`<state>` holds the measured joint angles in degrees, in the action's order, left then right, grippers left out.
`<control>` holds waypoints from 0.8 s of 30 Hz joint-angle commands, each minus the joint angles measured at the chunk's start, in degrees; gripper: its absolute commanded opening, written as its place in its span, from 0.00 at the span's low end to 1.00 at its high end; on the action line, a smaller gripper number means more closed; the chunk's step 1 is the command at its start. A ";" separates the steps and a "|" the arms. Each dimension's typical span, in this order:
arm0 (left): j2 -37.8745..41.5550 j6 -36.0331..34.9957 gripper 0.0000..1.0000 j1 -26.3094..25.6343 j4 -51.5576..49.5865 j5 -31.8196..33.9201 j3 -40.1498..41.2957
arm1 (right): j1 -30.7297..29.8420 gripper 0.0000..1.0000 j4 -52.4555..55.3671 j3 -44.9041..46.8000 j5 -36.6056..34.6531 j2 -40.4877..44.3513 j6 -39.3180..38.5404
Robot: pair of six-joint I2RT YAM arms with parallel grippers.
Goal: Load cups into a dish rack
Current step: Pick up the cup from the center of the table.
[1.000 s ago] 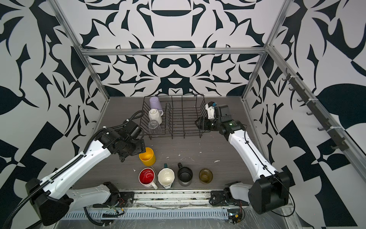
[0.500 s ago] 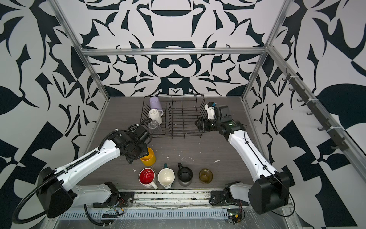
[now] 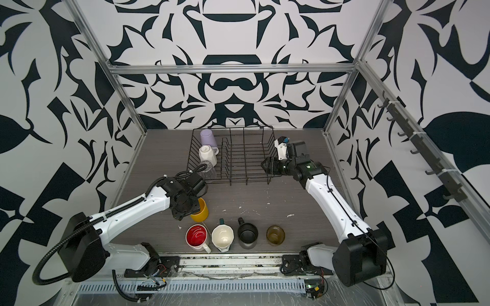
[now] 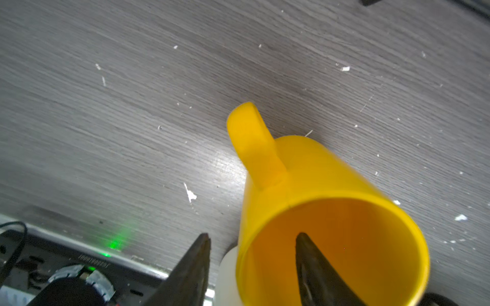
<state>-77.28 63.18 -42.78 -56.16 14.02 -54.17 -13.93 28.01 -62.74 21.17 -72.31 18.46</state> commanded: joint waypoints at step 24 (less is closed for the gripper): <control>-0.69 3.03 0.30 0.66 2.98 3.07 2.67 | 0.32 0.68 -1.23 0.34 -1.03 1.03 -1.65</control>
<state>-78.08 64.93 -42.52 -52.42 15.49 -52.12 -13.85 28.01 -62.37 20.73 -72.31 17.78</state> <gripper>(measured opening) 0.301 0.683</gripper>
